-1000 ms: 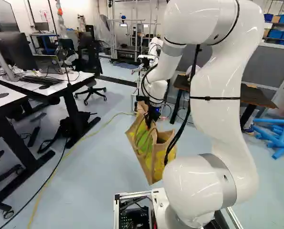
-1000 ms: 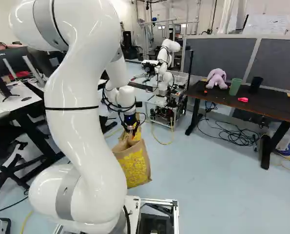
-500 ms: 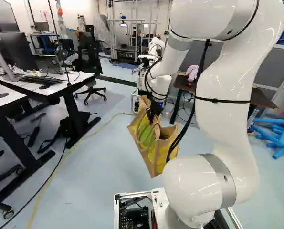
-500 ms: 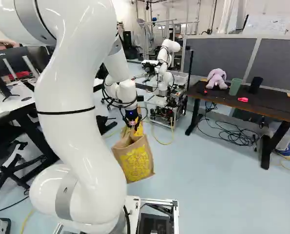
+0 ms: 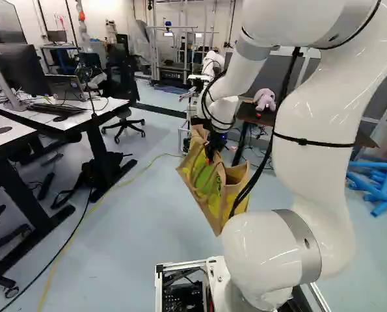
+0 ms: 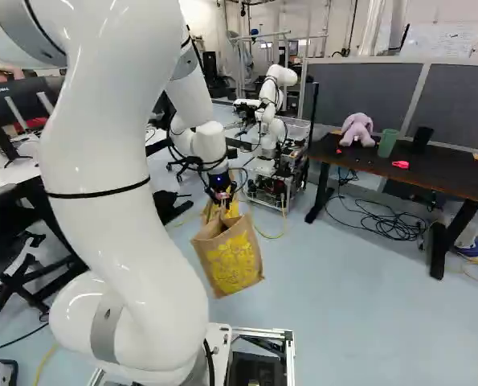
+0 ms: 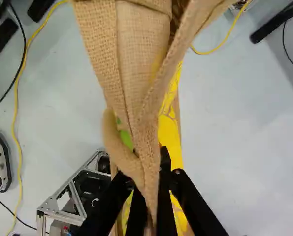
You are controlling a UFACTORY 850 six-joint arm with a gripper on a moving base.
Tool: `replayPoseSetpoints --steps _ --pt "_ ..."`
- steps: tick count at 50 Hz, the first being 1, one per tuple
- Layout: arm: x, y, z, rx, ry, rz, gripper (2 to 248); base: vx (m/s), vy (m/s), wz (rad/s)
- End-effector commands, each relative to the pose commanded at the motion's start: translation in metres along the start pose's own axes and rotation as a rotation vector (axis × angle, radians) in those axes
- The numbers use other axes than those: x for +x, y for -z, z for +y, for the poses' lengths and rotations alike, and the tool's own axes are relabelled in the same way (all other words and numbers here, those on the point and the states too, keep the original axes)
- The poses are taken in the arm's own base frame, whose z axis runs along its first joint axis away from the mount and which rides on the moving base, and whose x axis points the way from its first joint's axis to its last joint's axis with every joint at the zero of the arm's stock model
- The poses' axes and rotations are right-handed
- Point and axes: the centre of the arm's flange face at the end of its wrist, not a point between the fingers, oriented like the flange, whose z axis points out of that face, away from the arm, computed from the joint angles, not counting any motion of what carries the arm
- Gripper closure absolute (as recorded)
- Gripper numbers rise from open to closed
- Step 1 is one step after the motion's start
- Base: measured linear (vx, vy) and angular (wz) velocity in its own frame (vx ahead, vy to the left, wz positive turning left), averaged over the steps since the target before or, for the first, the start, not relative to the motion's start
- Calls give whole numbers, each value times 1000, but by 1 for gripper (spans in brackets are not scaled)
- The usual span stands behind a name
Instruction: Pick up the bag on the ground and place it on the table
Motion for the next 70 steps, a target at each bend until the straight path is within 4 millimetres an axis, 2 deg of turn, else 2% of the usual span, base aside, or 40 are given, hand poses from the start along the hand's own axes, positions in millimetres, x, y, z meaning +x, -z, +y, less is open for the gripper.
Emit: replayPoseSetpoints --steps 70 --pt "-2 102 -5 26 48 -81 228 0 0 0"
